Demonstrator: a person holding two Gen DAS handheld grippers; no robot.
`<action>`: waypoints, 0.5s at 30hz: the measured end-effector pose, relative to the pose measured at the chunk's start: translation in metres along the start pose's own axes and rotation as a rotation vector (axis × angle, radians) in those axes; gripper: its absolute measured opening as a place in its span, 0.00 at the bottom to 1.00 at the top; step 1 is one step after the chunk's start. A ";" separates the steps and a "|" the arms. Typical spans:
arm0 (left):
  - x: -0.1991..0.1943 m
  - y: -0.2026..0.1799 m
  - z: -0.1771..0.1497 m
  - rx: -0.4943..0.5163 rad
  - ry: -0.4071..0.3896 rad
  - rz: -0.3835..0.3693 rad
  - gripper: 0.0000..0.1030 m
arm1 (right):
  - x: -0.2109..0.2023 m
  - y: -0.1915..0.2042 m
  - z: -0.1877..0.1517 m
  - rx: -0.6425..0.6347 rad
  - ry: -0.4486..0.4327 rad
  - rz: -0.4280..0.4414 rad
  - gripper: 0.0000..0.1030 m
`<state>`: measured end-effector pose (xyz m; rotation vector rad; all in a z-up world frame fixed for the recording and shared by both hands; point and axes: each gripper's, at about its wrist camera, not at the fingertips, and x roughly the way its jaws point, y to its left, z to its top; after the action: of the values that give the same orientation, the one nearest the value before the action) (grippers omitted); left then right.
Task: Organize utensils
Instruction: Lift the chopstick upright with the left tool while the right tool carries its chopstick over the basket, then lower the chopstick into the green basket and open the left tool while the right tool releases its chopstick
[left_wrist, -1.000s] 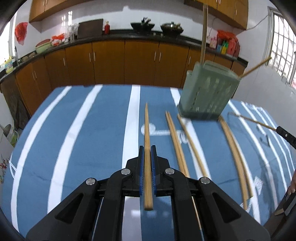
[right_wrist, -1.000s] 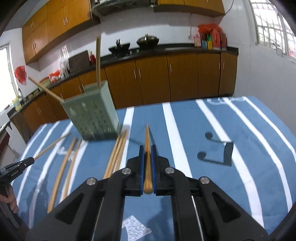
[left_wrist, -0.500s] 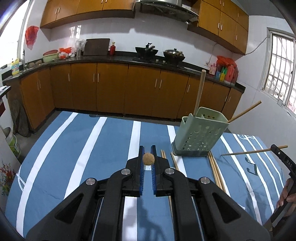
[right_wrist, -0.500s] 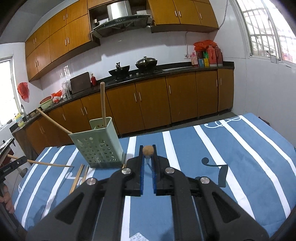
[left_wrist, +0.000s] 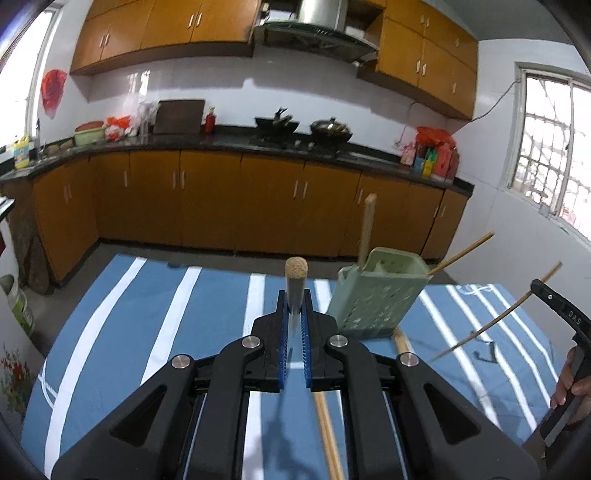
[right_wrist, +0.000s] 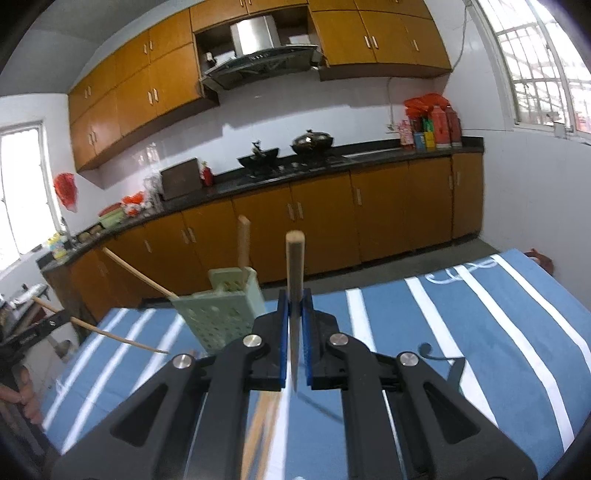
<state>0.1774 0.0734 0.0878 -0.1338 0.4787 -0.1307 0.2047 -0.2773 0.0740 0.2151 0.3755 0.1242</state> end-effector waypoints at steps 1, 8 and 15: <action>-0.004 -0.004 0.004 0.005 -0.011 -0.012 0.07 | -0.003 0.002 0.004 0.002 -0.005 0.014 0.08; -0.021 -0.030 0.029 0.049 -0.044 -0.106 0.07 | -0.028 0.024 0.043 0.011 -0.089 0.147 0.08; -0.038 -0.046 0.046 0.092 -0.070 -0.172 0.07 | -0.036 0.043 0.066 -0.031 -0.173 0.151 0.08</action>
<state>0.1612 0.0385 0.1525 -0.0886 0.3903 -0.3150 0.1929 -0.2539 0.1568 0.2219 0.1851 0.2579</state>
